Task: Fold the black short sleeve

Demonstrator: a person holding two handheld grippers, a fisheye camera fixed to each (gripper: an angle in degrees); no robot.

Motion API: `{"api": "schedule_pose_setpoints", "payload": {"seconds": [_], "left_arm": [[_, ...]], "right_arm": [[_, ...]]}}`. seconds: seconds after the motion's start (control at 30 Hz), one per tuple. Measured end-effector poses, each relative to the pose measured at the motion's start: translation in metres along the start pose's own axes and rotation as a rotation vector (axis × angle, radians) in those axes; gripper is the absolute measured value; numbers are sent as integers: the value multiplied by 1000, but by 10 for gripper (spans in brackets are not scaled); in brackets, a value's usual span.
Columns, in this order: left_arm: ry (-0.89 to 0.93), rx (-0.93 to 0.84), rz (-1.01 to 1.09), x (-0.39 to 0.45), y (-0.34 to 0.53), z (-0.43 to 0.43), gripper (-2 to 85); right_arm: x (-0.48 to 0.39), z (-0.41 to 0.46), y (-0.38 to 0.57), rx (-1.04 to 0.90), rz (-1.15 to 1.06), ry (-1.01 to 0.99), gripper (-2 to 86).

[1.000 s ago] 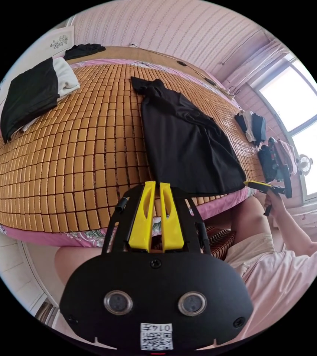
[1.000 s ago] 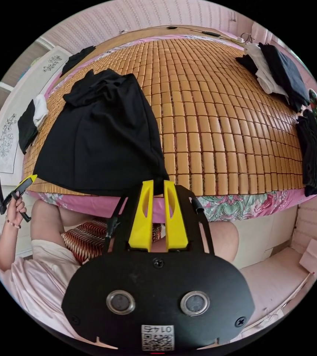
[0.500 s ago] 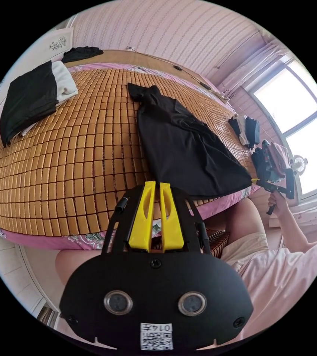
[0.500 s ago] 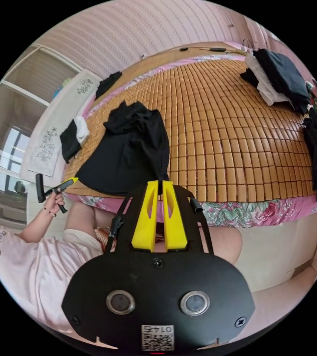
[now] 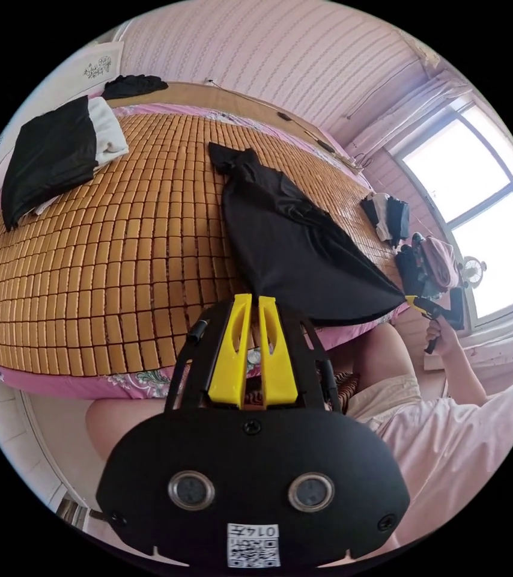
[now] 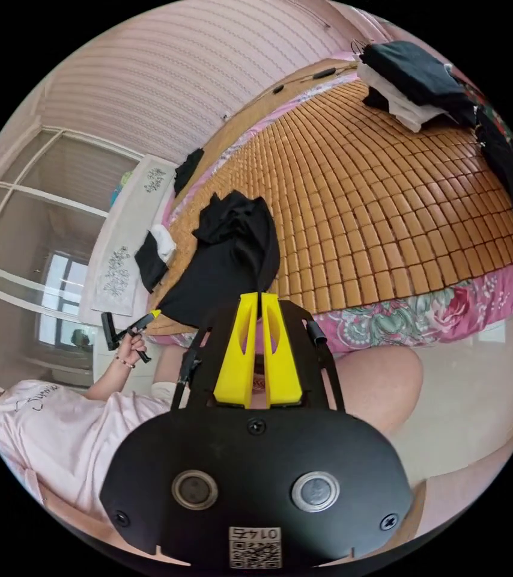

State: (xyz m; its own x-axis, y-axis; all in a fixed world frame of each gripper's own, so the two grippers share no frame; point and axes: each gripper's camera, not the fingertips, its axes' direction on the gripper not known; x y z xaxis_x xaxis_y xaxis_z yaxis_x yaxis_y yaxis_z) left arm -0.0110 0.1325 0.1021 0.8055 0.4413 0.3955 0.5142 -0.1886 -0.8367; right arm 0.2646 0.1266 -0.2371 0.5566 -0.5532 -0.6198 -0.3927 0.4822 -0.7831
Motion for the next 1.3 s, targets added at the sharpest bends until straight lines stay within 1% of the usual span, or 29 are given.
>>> {"api": "schedule_pose_setpoints", "payload": {"seconds": [0.07, 0.13, 0.17, 0.2, 0.23, 0.27, 0.3, 0.33, 0.37, 0.43, 0.47, 0.53, 0.57, 0.63, 0.7, 0.8, 0.87, 0.9, 0.97, 1.0, 1.03, 1.07, 1.1, 1.13, 1.17, 1.23, 1.3], "left_arm": [[72, 59, 14, 3, 8, -17, -5], [159, 192, 45, 15, 6, -61, -5], [180, 232, 57, 18, 2, -76, -6], [217, 316, 89, 26, -5, -106, -6], [242, 406, 134, 36, -13, -140, -6], [251, 448, 159, 41, -16, -158, -6], [271, 527, 214, 53, -21, -194, -6], [288, 605, 274, 65, -20, -230, -7], [297, 645, 309, 71, -18, -248, -7], [347, 798, 432, 91, 4, -316, -8], [359, 834, 459, 95, 11, -332, -8], [381, 923, 533, 109, 38, -377, -8], [373, 927, 544, 112, 43, -384, -9], [290, 945, 551, 125, 62, -399, -9], [276, 957, 547, 129, 75, -405, -9], [392, 959, 595, 129, 95, -423, -9], [449, 937, 632, 129, 106, -433, -9], [455, 934, 643, 131, 113, -437, -9], [400, 934, 655, 136, 121, -440, -8], [343, 933, 667, 140, 122, -437, -8], [284, 918, 667, 143, 114, -429, -8], [267, 899, 661, 143, 105, -424, -8], [251, 834, 623, 139, 80, -409, -8], [232, 768, 565, 132, 49, -390, -8], [219, 742, 537, 128, 33, -380, -8], [161, 650, 468, 116, -31, -337, -8], [92, 587, 421, 115, -76, -312, -8]], "right_arm": [[-4, -33, -3, 130, -34, -150, 4], [-19, -66, -15, 241, -113, -251, 3], [-36, -90, -25, 306, -193, -298, 3], [-47, -103, -30, 336, -238, -315, 2], [-69, -130, -36, 399, -336, -343, 1], [-92, -159, -37, 468, -436, -369, 0], [-103, -175, -35, 510, -488, -385, 0], [-122, -205, -28, 594, -583, -413, -1], [-137, -232, -20, 661, -643, -412, -2], [-156, -264, -6, 729, -721, -372, -3], [-166, -277, 1, 742, -753, -325, -4], [-173, -284, 7, 730, -768, -304, -4], [-171, -284, 10, 719, -760, -336, -4], [-165, -283, 17, 702, -755, -403, -5], [-162, -286, 28, 704, -763, -427, -5], [-157, -298, 53, 743, -776, -457, -5], [-151, -305, 68, 752, -782, -514, -5], [-151, -306, 71, 753, -780, -508, -5], [-155, -303, 65, 739, -764, -372, -5], [-155, -298, 57, 725, -753, -338, -5], [-153, -287, 34, 684, -715, -311, -5], [-147, -271, 3, 628, -669, -309, -4], [-144, -262, -13, 598, -653, -294, -4], [-140, -242, -47, 550, -601, -219, -4], [-137, -220, -82, 487, -567, -142, -4], [-136, -195, -131, 408, -505, -87, -5], [-141, -187, -169, 391, -466, -124, -5]]}}
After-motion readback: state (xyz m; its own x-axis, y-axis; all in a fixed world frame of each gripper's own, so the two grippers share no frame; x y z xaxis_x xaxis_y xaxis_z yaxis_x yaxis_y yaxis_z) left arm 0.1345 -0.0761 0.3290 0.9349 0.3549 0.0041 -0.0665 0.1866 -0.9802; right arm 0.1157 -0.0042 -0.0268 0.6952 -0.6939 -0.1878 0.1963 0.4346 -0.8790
